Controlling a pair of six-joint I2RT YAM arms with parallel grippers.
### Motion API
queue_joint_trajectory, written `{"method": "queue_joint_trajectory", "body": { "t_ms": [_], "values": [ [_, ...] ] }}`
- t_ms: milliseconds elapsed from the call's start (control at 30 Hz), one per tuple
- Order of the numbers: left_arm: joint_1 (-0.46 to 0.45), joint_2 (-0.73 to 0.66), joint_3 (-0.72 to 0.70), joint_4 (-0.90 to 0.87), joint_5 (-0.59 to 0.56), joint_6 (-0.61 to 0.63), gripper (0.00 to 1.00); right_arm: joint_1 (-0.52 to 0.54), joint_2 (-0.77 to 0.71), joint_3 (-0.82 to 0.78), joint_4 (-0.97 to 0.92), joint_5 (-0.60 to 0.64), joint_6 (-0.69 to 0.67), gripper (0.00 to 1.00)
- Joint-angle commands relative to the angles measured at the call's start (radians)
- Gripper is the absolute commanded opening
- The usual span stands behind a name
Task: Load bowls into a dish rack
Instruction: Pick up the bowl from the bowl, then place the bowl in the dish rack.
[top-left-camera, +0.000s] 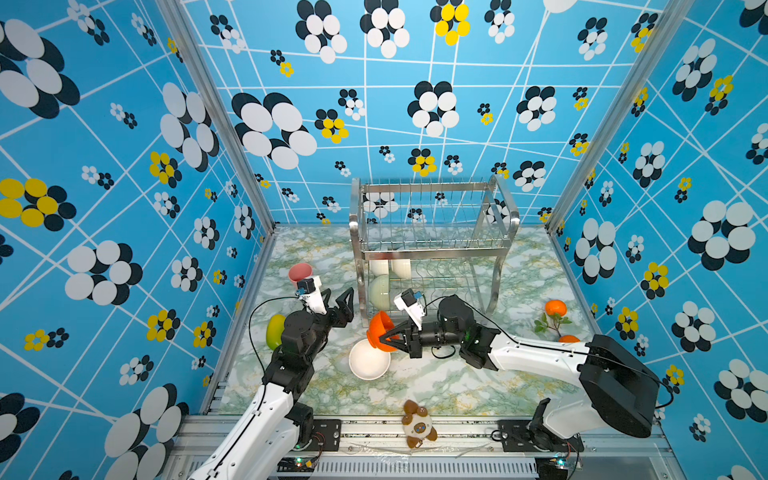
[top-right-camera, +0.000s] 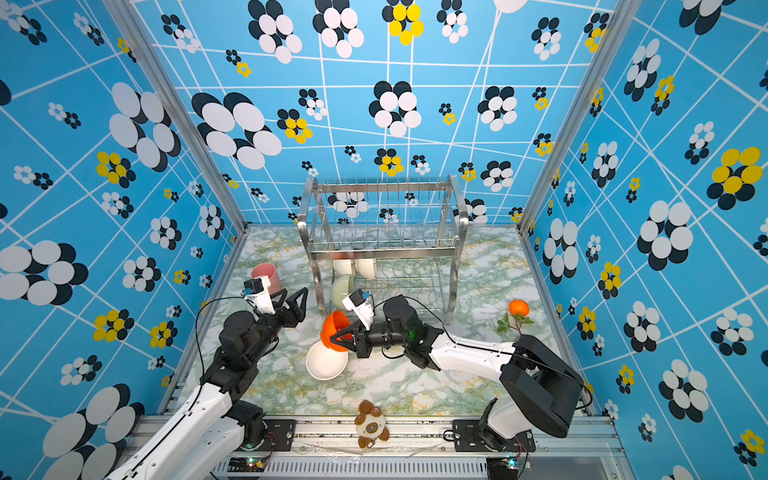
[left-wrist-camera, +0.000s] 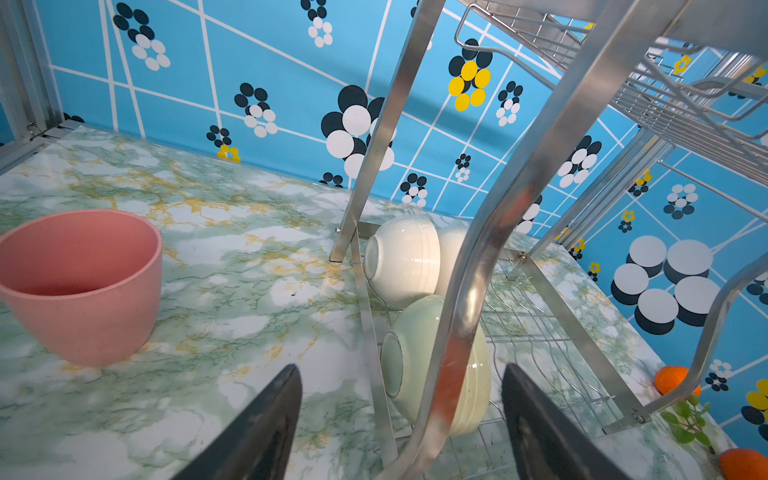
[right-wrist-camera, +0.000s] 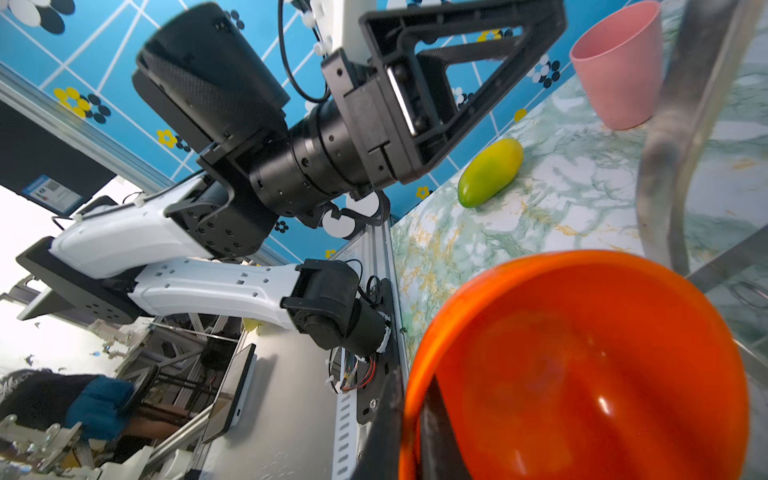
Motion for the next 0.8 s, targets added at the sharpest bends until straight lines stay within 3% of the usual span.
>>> {"method": "queue_joint_trajectory", "body": {
  "t_ms": [0, 267, 533, 767],
  "values": [
    [0.011, -0.010, 0.025, 0.004, -0.019, -0.011, 0.78, -0.036, -0.041, -0.044, 0.173, -0.005, 0.091, 0.00],
    [0.013, -0.020, 0.012, 0.004, -0.025, -0.012, 0.79, -0.140, 0.005, -0.098, 0.387, -0.027, 0.227, 0.00],
    [0.018, -0.023, 0.010, 0.002, -0.024, -0.014, 0.79, -0.227, 0.201, -0.078, 0.744, -0.034, 0.455, 0.00],
    [0.023, -0.032, 0.007, -0.010, -0.024, -0.011, 0.79, -0.247, 0.269, -0.056, 0.746, -0.016, 0.437, 0.00]
  ]
}}
